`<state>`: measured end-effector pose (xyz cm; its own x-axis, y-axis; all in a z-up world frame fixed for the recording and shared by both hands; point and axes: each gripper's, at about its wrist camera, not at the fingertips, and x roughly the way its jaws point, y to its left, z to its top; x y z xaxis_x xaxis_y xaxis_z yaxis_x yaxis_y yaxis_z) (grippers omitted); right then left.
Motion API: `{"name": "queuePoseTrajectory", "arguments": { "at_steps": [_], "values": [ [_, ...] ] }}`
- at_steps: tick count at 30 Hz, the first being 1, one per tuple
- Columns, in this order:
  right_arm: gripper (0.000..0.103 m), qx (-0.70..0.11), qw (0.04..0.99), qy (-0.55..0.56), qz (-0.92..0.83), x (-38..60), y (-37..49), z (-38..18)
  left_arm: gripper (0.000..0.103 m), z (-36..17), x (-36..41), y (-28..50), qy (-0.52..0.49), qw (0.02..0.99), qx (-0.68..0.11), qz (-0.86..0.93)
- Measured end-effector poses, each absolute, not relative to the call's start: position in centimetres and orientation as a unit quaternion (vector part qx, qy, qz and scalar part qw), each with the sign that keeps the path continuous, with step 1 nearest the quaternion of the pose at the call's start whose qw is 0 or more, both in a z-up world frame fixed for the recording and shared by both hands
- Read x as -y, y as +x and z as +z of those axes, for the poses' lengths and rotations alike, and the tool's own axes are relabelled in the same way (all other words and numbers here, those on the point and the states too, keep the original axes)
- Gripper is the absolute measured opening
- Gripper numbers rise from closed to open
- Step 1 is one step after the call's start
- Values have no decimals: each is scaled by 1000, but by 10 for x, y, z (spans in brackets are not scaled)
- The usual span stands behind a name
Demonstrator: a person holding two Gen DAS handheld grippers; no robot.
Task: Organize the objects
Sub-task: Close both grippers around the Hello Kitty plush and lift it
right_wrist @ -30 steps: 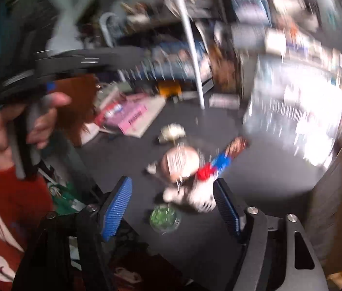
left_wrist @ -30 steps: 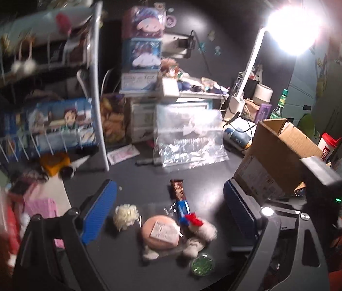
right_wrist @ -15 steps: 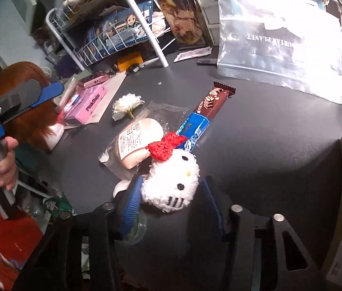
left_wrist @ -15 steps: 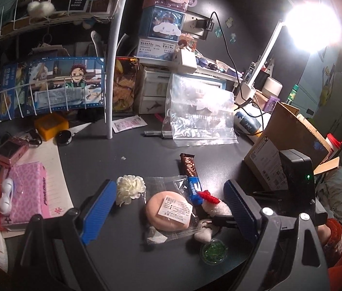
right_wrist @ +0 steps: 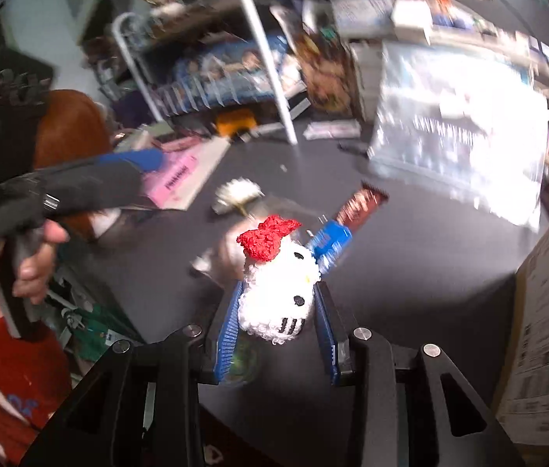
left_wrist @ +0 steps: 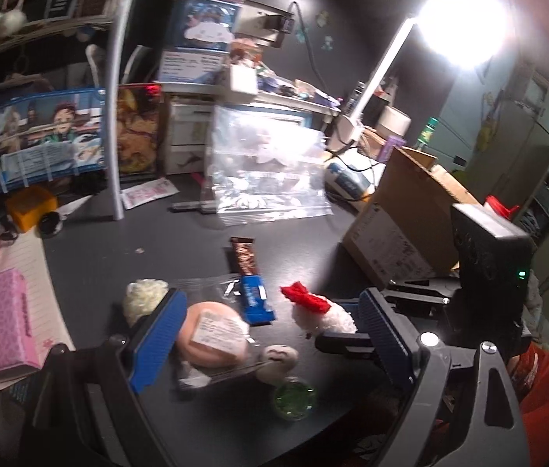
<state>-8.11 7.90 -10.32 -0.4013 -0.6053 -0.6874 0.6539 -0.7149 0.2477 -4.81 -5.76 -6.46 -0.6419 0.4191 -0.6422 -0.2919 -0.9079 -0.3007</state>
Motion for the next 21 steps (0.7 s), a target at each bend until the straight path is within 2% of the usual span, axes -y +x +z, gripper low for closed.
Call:
{"name": "queuePoseTrajectory", "arguments": {
  "at_steps": [2,4,8,12,14,16,21],
  "values": [
    [32,-42,385,376,-842,-77,-71,-87,87,-57,50,-49,-375,206,81,900],
    [32,-55,389,354,-849,-76,-63,-70,78,-47,43,-49,-370,223,82,898],
    [32,-85,387,304,-866,-81,-49,-34,70,-22,25,-49,-355,262,80,894],
    [31,-106,370,267,-883,-93,-43,-6,56,4,4,-55,-342,282,69,894],
    [31,-116,356,255,-891,-103,-44,5,53,14,-5,-60,-337,295,64,892],
    [31,-122,341,245,-899,-116,-46,14,44,26,-19,-67,-334,312,59,888],
    [31,-109,311,245,-912,-157,-58,29,38,49,-67,-93,-335,337,29,879]
  ]
}}
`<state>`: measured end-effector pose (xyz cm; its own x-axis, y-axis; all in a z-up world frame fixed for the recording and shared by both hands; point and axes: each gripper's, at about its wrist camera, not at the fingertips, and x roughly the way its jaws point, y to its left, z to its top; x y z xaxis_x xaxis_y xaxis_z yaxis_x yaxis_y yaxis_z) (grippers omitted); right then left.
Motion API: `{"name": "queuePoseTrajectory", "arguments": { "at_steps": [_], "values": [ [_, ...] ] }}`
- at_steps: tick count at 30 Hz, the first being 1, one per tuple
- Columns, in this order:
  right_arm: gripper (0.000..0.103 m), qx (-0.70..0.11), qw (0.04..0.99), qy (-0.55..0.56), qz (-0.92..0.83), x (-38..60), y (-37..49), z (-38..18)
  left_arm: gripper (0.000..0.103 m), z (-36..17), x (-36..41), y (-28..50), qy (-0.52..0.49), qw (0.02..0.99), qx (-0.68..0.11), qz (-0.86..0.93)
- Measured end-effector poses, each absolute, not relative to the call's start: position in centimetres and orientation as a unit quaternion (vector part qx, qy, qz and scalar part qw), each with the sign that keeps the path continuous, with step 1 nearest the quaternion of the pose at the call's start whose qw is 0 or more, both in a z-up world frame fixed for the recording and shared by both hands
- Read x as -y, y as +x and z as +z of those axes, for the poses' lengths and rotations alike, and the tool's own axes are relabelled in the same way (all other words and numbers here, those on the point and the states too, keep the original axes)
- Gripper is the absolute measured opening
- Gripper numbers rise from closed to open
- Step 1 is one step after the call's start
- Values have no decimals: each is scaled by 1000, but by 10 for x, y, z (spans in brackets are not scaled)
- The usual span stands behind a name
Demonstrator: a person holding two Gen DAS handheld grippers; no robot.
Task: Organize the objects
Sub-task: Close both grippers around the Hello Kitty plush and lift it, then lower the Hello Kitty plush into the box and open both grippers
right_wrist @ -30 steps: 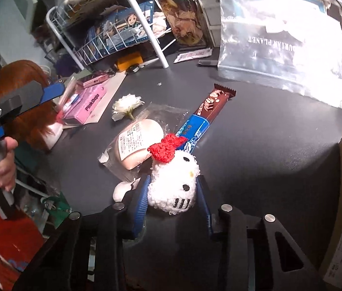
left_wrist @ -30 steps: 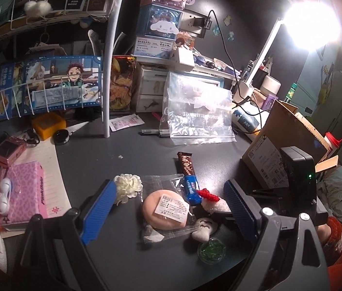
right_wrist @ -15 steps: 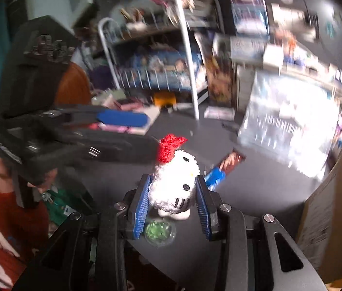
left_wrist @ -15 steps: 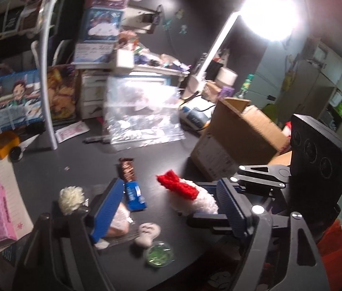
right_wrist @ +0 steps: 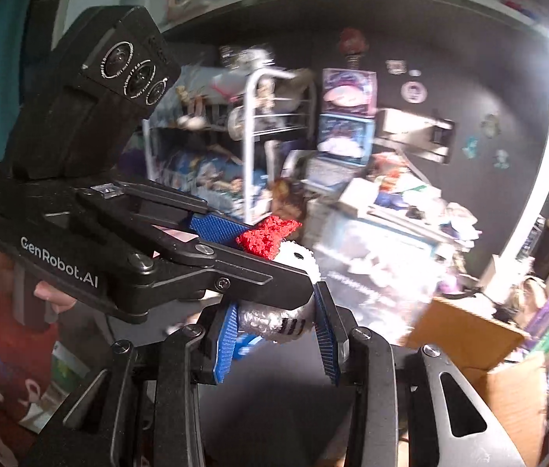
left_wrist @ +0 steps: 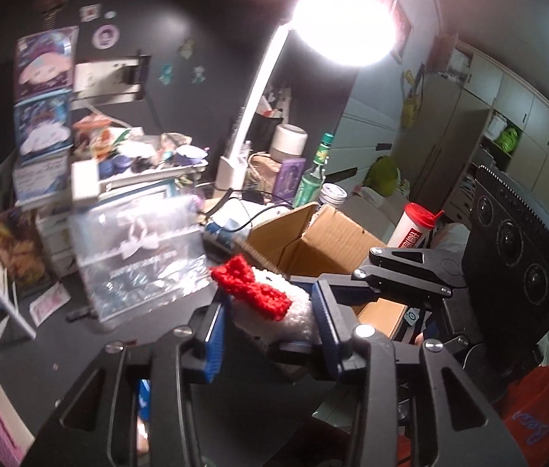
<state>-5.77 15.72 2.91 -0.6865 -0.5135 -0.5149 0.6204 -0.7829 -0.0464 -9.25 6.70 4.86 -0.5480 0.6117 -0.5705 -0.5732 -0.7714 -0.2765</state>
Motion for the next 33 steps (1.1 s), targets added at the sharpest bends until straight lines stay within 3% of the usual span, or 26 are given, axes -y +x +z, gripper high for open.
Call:
{"name": "queuePoseTrajectory", "arguments": {
  "at_steps": [14,15,17,18,19,33],
  "values": [
    [32,-78,236,327,-912,-255,-103,22,38,34,-183,-165,-409,370,-24,834],
    [34,-81,233,331,-911,-256,-103,21,40,32,-187,-166,-411,371,-27,832],
    [38,-90,217,342,-910,-259,-104,17,57,30,-190,-167,-413,369,-32,832],
    [43,-93,211,344,-910,-259,-105,16,72,30,-190,-168,-412,368,-32,833],
    [45,-96,206,344,-911,-261,-105,15,74,31,-189,-167,-408,367,-31,835],
    [45,-110,205,341,-911,-251,-98,18,76,51,-126,-146,-376,315,-21,871]
  ]
}}
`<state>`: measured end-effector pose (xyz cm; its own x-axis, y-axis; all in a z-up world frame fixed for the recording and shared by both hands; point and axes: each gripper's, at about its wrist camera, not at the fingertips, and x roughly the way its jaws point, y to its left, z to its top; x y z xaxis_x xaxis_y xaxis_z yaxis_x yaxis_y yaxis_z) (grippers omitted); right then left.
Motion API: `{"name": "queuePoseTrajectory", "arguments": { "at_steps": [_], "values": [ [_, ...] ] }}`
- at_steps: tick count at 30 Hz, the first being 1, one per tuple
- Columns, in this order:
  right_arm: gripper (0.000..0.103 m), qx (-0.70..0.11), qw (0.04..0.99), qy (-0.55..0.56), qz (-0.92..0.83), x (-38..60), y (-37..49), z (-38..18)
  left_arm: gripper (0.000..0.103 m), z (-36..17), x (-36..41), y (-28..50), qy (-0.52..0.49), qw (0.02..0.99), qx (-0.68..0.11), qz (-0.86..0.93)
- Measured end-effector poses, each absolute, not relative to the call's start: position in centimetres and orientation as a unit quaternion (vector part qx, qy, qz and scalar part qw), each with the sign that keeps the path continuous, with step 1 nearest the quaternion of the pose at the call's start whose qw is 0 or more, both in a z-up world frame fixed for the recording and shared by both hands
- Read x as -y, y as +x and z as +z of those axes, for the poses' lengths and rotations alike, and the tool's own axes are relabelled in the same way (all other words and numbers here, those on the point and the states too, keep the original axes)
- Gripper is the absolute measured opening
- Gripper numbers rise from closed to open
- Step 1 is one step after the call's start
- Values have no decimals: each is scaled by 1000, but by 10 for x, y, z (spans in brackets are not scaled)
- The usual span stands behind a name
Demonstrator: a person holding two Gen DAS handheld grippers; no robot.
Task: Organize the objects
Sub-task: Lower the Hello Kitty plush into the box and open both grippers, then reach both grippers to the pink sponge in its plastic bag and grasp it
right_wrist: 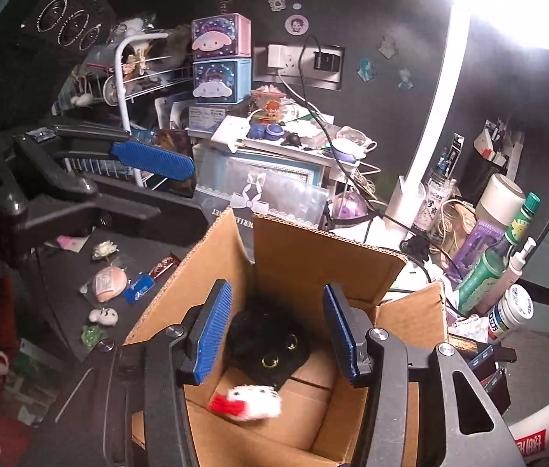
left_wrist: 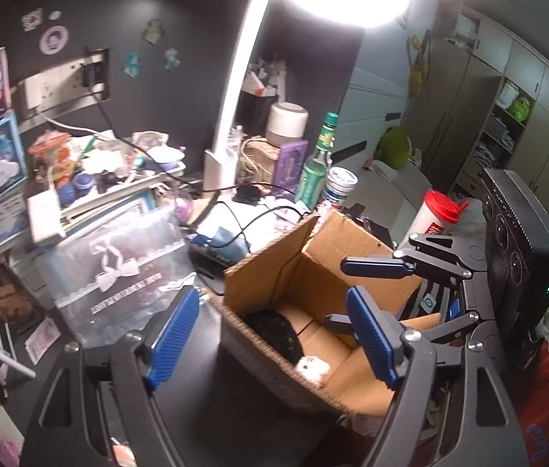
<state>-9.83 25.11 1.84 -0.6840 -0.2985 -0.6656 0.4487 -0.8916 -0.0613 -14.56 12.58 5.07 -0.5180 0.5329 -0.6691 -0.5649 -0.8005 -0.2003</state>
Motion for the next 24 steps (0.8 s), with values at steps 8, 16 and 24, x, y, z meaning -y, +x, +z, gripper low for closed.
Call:
{"name": "queuePoseTrajectory", "arguments": {
  "at_steps": [8,16,24],
  "values": [
    [45,-115,267,307,-906,-200,-76,29,82,59,-61,-115,-349,266,-10,899],
    [50,-125,372,309,-866,-112,-45,-2,86,32,17,-76,-325,181,14,928],
    [58,-101,402,389,-823,-38,-69,-83,86,-31,85,-46,-343,99,50,933]
  ]
}}
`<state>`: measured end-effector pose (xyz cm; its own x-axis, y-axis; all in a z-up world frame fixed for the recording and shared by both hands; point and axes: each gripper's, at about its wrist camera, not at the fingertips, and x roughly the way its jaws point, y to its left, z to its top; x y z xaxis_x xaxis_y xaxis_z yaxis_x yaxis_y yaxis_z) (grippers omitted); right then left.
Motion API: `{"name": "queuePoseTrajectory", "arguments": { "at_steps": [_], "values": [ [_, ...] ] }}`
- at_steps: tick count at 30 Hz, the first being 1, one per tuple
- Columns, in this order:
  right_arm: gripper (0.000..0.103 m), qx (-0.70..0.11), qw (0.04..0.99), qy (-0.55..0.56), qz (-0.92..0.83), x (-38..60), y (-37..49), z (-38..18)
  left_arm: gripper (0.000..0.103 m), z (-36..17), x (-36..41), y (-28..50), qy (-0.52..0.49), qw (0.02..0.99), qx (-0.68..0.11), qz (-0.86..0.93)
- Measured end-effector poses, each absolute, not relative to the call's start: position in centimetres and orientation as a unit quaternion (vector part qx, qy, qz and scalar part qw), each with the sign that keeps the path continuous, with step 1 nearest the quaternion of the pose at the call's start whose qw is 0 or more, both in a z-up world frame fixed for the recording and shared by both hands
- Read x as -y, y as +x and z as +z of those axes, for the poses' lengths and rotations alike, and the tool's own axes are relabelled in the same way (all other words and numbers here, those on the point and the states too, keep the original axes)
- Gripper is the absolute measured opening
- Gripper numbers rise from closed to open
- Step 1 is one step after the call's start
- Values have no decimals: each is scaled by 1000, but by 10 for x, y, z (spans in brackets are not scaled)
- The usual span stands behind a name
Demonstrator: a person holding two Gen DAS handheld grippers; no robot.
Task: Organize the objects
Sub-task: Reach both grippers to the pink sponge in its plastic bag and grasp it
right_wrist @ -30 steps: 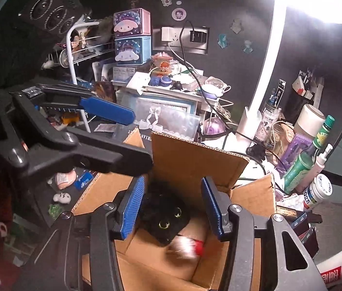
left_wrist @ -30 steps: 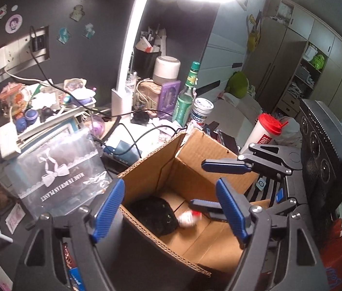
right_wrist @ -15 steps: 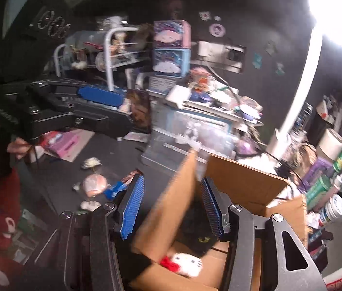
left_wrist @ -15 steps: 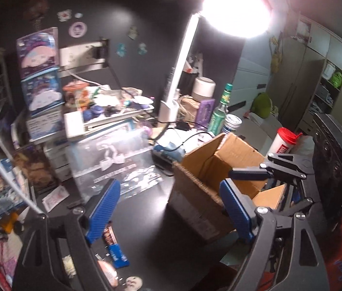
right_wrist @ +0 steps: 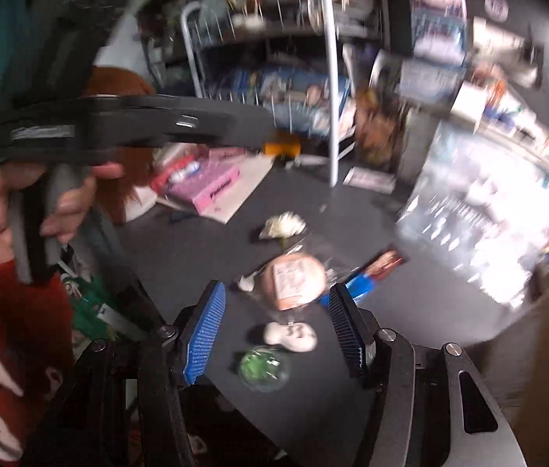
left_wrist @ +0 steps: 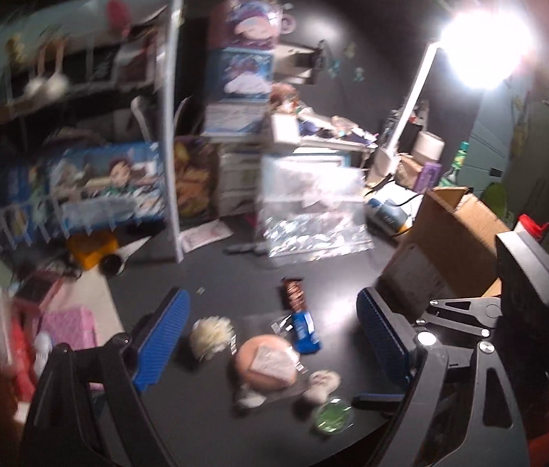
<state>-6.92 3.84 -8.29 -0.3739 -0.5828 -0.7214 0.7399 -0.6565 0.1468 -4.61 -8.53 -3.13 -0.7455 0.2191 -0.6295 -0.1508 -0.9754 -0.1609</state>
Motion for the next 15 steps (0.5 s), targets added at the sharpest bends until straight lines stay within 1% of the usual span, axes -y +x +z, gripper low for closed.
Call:
{"name": "queuePoseTrajectory", "arguments": {
  "at_steps": [4,6,8,11,15],
  "values": [
    [64,-87,392,426,-811,-21,-89,-116,86,-56,107,-32,-352,84,63,930],
    [71,-80,379,444,-808,-14,-100,-129,86,-65,117,-26,-354,79,72,929],
    [75,-66,364,458,-808,-9,-110,-138,86,-71,125,-21,-355,74,77,929],
    [90,-53,343,464,-815,-2,-116,-146,86,-78,136,-15,-355,65,86,929],
    [91,-49,306,460,-832,13,-116,-153,86,-85,150,-11,-355,56,99,928]
  ]
}}
